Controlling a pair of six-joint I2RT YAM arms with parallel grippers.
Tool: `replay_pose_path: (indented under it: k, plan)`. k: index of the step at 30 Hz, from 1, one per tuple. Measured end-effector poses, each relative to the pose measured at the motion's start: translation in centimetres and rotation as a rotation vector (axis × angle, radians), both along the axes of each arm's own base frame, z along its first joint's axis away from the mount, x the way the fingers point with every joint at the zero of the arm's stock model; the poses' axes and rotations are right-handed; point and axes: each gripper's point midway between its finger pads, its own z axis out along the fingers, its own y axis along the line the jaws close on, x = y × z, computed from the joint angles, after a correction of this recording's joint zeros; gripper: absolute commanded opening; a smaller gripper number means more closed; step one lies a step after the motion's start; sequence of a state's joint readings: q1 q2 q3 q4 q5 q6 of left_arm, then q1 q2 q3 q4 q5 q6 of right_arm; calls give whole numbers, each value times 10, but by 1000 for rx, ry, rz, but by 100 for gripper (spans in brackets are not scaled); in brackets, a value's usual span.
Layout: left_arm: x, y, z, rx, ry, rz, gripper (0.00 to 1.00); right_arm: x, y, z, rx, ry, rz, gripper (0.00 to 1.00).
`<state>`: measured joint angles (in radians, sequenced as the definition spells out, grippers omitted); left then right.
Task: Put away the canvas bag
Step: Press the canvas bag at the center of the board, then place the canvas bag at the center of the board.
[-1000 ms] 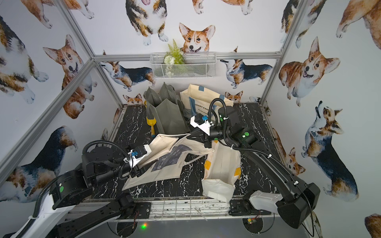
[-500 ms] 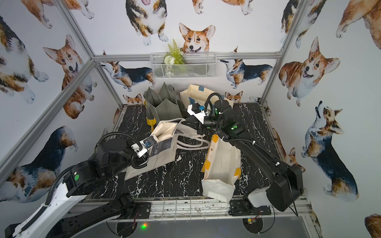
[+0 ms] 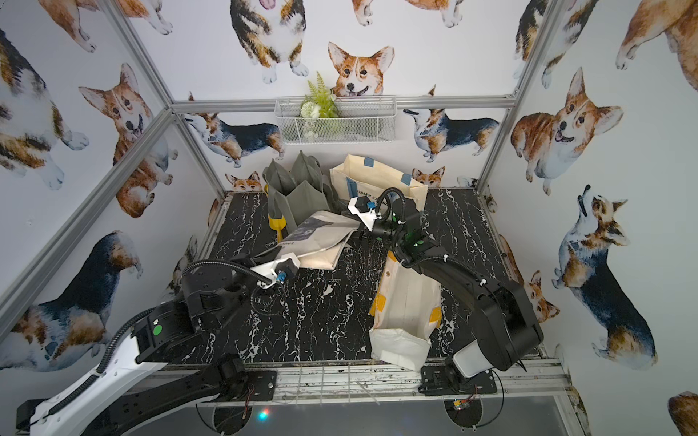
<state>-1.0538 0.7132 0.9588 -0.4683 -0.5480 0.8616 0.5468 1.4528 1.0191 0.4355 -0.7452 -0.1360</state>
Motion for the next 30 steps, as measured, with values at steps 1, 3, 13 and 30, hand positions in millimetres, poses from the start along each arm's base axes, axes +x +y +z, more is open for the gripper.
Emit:
replay_pose_path:
  k: [1,3,13,30]
  plan:
    - [-5,-7,-11,31,0,-20,0,0,-5,-1,-3,4,-18,73]
    - [-16,-20,-33,101,-19,-53,0,-6,-13,-4,-24,29,-50,75]
    - [-31,-39,-90,266,-129,19,0,-26,-54,-40,-242,141,-201,80]
    - [-32,-26,-126,243,-135,224,0,-15,-120,-13,-391,85,-482,83]
